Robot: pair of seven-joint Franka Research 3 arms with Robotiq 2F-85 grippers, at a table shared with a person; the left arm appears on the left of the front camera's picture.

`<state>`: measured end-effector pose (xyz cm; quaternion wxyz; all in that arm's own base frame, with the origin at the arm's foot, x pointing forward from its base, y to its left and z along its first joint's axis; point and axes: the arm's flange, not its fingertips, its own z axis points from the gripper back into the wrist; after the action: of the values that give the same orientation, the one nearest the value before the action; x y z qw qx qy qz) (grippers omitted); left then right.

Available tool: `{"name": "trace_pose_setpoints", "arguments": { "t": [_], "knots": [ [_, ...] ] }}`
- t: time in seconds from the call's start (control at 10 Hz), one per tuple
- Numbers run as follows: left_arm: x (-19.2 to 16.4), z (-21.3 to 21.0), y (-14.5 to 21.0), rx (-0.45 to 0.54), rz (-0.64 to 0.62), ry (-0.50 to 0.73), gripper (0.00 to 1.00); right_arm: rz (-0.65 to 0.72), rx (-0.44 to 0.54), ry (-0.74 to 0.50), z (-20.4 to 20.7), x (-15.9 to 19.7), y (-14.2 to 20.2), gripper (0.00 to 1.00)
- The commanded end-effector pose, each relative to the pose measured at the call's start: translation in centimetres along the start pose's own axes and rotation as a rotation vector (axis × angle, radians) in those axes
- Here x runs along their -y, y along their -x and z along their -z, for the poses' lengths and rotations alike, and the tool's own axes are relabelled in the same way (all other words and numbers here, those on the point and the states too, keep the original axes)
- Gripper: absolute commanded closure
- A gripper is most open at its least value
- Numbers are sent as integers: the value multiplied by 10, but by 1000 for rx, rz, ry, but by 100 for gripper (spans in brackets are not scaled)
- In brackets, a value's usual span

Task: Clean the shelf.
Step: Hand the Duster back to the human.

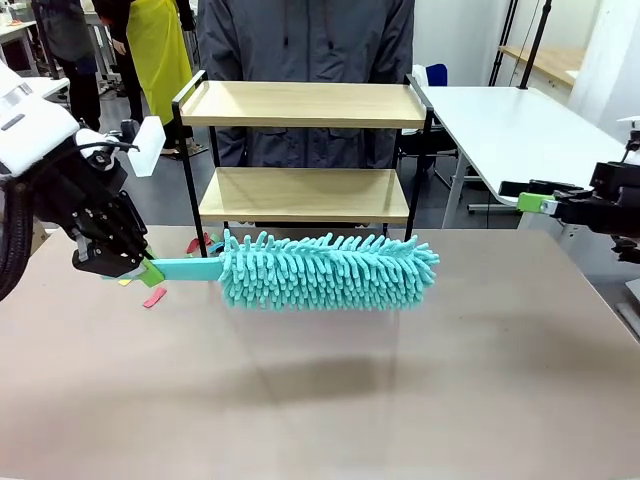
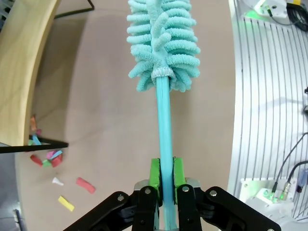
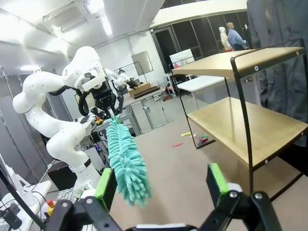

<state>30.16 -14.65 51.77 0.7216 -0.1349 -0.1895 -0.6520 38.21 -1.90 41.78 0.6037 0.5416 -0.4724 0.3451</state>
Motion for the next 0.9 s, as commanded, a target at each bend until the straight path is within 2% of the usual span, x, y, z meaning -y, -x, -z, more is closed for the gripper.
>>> {"name": "trace_pose_setpoints", "arguments": {
  "t": [0.0, 0.4, 0.8],
  "knots": [
    [1, -2, -1, 2, -16, 1, 87, -25, -2, -17, 15, 0, 19, 0],
    [1, -2, -1, 2, -16, 1, 87, -107, -17, -63, 51, -7, 79, 0],
    [1, -2, -1, 2, -16, 1, 87, -116, -8, -110, 81, -10, 114, 0]
  ]
}}
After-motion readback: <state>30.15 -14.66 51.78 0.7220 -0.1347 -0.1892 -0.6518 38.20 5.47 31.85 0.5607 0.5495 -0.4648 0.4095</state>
